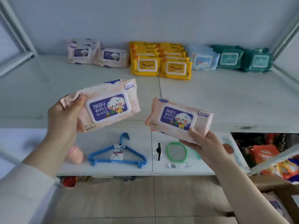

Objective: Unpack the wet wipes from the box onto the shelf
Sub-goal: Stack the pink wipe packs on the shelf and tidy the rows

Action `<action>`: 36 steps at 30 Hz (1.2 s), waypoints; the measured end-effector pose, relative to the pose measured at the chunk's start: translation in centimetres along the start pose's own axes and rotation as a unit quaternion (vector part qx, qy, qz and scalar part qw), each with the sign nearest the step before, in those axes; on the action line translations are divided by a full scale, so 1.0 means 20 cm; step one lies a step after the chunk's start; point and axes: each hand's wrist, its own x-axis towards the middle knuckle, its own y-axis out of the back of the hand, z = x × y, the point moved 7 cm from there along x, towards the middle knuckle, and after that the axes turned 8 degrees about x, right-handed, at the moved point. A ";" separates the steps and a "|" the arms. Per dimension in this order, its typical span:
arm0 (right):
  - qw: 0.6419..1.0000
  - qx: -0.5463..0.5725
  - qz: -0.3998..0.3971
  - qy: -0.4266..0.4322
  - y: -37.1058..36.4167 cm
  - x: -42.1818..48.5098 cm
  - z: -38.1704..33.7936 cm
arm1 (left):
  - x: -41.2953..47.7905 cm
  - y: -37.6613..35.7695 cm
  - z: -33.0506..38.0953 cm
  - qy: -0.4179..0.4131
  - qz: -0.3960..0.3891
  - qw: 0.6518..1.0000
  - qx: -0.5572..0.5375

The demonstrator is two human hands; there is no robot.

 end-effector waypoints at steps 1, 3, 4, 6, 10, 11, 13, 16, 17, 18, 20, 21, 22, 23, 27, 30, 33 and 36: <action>1.000 -0.007 -0.007 0.000 -0.07 0.07 0.00 | 0.07 0.04 -0.03 0.013 0.009 1.000 -0.008; 0.999 -0.024 -0.025 0.003 -0.21 0.22 0.02 | 0.23 0.09 -0.07 0.029 0.029 0.999 -0.017; 0.999 -0.033 -0.031 0.005 -0.26 0.30 0.02 | 0.31 0.10 -0.09 0.032 0.038 0.999 -0.018; 0.998 -0.047 -0.042 0.004 -0.38 0.47 0.04 | 0.47 0.13 -0.12 0.034 0.064 0.997 -0.019; 0.996 -0.064 -0.057 -0.002 -0.57 0.79 0.08 | 0.78 0.17 -0.19 0.060 0.086 0.994 -0.026; 0.996 -0.065 -0.061 -0.002 -0.62 0.86 0.09 | 0.86 0.17 -0.22 0.069 0.085 0.994 -0.022; 0.996 -0.066 -0.067 0.002 -0.71 1.03 0.11 | 1.04 0.17 -0.25 0.078 0.079 0.994 -0.008; 0.996 -0.065 -0.064 0.013 -0.85 1.27 0.12 | 1.32 0.16 -0.28 0.079 0.070 0.994 0.018; 0.996 -0.061 -0.062 0.020 -0.90 1.35 0.12 | 1.43 0.15 -0.29 0.080 0.066 0.994 0.024; 0.996 -0.059 -0.058 0.028 -0.95 1.42 0.12 | 1.54 0.13 -0.29 0.079 0.061 0.995 0.032; 0.996 -0.068 -0.042 0.040 -1.03 1.54 0.12 | 1.76 0.10 -0.30 0.070 0.044 0.995 0.056; 0.996 -0.071 -0.031 0.043 -1.06 1.60 0.13 | 1.87 0.07 -0.31 0.065 0.031 0.995 0.068; 0.996 -0.078 -0.014 0.042 -1.09 1.67 0.14 | 1.97 0.04 -0.33 0.062 0.016 0.995 0.081; 0.995 -0.089 0.008 0.037 -1.11 1.72 0.16 | 2.06 0.01 -0.34 0.057 -0.002 0.994 0.097; 0.973 -0.193 0.113 0.048 -1.13 1.91 0.22 | 2.31 -0.13 -0.45 0.041 -0.063 0.985 0.156; 0.902 -0.378 0.183 0.101 -1.14 1.94 0.17 | 2.42 -0.18 -0.49 0.003 -0.059 0.975 0.214; 0.849 -0.467 0.204 0.142 -1.16 1.95 0.12 | 2.48 -0.22 -0.47 -0.044 -0.060 0.961 0.267; 0.809 -0.513 0.235 0.165 -1.19 1.95 0.10 | 2.49 -0.25 -0.44 -0.102 -0.051 0.945 0.307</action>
